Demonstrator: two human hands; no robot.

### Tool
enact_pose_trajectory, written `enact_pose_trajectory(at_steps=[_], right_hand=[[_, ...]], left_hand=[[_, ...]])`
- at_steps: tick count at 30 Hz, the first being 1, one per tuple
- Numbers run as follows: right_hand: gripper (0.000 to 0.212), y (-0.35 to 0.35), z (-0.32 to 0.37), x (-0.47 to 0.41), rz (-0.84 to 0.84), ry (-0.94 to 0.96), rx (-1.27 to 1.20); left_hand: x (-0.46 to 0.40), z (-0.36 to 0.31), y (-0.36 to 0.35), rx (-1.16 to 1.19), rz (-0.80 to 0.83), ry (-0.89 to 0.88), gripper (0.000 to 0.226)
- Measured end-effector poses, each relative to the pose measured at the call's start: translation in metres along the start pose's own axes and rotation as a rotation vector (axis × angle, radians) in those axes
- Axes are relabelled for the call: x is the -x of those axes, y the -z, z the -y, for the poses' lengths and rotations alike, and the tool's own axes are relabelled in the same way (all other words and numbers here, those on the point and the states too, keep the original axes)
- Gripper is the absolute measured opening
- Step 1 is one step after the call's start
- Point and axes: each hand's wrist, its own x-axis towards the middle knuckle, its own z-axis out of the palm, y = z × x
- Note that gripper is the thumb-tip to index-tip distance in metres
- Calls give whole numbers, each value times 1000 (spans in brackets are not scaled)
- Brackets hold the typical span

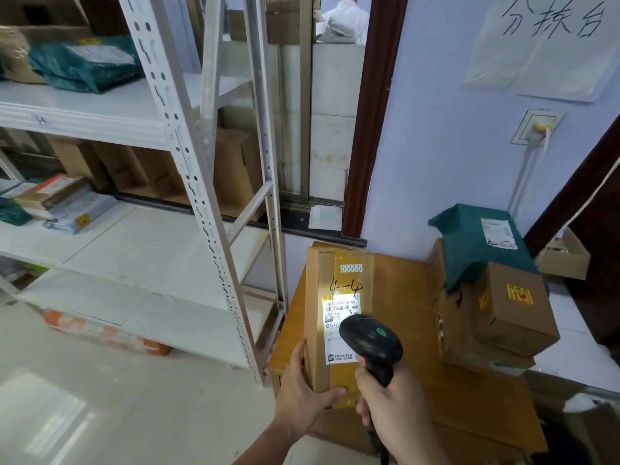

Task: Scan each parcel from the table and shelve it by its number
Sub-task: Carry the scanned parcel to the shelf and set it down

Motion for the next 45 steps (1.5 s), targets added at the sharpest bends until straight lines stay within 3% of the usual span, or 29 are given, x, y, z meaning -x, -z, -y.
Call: enact_pose_trajectory(at_steps=[9, 15, 21, 32, 45], right_hand=[[5, -9, 1, -8, 26, -41, 13], [9, -41, 12, -12, 102, 8, 50], [10, -110, 32, -6, 290, 83, 115], [7, -293, 112, 23, 497, 324, 245], [11, -456, 196, 19, 593, 318, 261]], left_hand=[[-7, -3, 10, 82, 8, 21, 126], [8, 5, 54, 165, -57, 58, 124], [41, 23, 134, 315, -188, 128, 113], [96, 107, 324, 387, -491, 228, 123], [74, 186, 503, 446, -554, 305, 121]])
